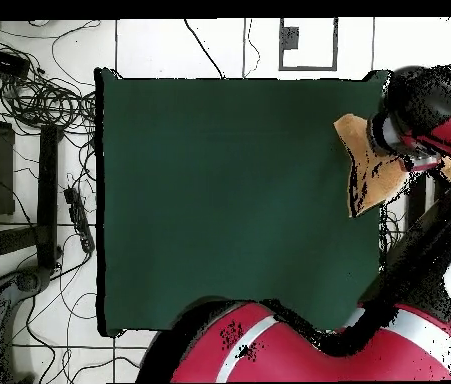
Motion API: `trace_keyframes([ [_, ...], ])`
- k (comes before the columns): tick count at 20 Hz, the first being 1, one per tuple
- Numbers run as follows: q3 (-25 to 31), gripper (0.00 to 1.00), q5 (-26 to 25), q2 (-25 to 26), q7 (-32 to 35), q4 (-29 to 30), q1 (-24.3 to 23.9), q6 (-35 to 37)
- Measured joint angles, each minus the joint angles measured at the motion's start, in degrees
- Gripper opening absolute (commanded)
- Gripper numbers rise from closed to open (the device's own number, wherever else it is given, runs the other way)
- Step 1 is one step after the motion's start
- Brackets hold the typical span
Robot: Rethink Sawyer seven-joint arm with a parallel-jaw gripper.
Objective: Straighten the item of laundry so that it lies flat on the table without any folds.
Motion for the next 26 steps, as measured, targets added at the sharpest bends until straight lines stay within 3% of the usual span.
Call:
trace_keyframes([
  [19, 1.0, 0.0, -1.62, -3.17, 0.0, 5.33, 8.83, 0.0],
  [26, 1.49, 0.0, 0.3, -3.47, 0.05, 6.48, 9.61, -0.01],
])
